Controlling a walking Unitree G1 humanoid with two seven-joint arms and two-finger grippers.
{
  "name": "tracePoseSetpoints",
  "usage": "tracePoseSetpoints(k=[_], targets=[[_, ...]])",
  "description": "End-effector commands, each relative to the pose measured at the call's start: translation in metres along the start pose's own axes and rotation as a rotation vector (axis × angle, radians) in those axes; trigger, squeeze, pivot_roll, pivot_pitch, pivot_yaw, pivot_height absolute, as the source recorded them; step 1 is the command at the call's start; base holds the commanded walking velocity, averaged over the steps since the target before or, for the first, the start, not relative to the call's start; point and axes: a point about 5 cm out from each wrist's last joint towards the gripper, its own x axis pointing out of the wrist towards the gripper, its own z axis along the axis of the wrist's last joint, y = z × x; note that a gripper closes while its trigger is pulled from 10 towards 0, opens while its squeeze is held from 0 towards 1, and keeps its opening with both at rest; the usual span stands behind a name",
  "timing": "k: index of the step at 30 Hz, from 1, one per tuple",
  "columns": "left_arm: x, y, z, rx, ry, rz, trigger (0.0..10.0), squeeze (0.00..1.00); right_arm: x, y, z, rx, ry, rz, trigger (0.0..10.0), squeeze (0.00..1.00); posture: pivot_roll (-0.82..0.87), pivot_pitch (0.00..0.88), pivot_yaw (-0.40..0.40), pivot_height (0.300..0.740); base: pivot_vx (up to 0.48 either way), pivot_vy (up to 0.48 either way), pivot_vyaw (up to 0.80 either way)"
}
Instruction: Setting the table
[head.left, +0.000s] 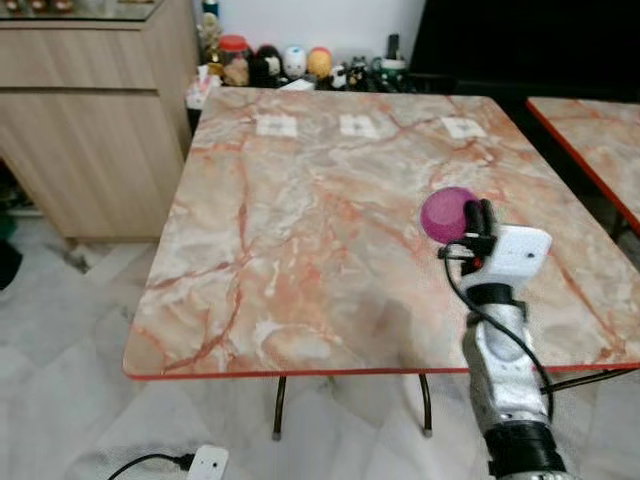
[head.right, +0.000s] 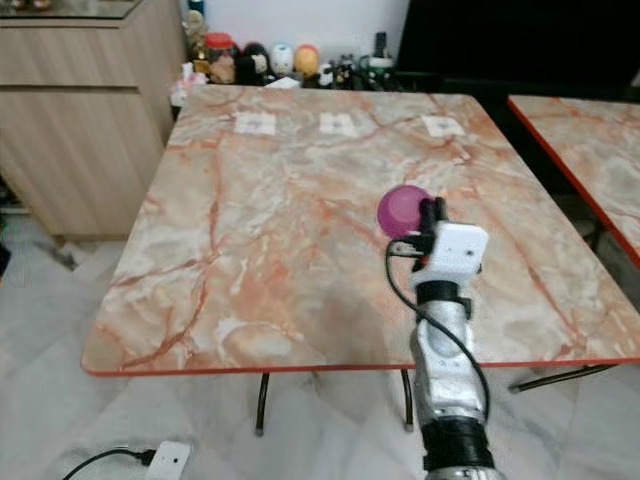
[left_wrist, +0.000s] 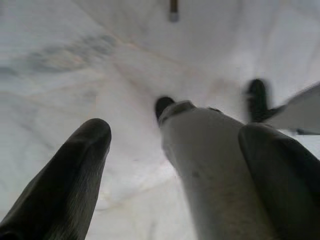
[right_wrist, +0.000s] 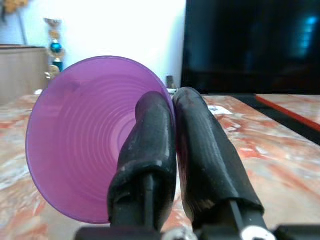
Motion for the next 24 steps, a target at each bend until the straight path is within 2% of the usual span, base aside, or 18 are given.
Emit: tracePoseSetpoints(k=[1, 4, 8, 11, 18, 24], targets=[[-0.001, -0.005, -0.009, 0.01, 0.036, -0.01, 10.0, 0.0, -0.001, -0.009, 0.003, -0.044, -0.014, 0.002, 10.0, 0.0, 0.07, 0.014, -0.058, 0.74, 0.0, 0.0, 0.0], [-0.001, -0.005, -0.01, 0.013, 0.038, -0.009, 10.0, 0.0, -0.002, -0.014, 0.0, -0.112, 0.014, -0.023, 10.0, 0.0, 0.06, 0.015, -0.057, 0.74, 0.0, 0.0, 0.68], [-0.001, -0.005, -0.009, 0.012, 0.038, -0.012, 10.0, 0.0, -0.003, -0.024, -0.003, -0.022, 0.031, -0.103, 10.0, 0.0, 0.06, 0.021, -0.056, 0.74, 0.0, -0.12, 0.35], [-0.001, -0.004, -0.009, 0.034, 0.038, -0.018, 10.0, 0.0, -0.003, -0.024, -0.002, -0.037, 0.032, -0.099, 10.0, 0.0, 0.06, 0.027, -0.053, 0.74, 0.0, -0.48, 0.0], [-0.001, -0.004, -0.008, 0.027, 0.039, -0.019, 10.0, 0.0, -0.003, -0.024, -0.001, -0.043, 0.041, -0.102, 10.0, 0.0, 0.06, 0.031, -0.053, 0.74, 0.0, 0.0, 0.0], [0.0, -0.005, -0.008, 0.021, 0.035, -0.017, 10.0, 0.0, -0.002, -0.025, -0.002, -0.037, 0.053, -0.11, 10.0, 0.0, 0.06, 0.035, -0.057, 0.74, 0.0, -0.48, 0.0]])
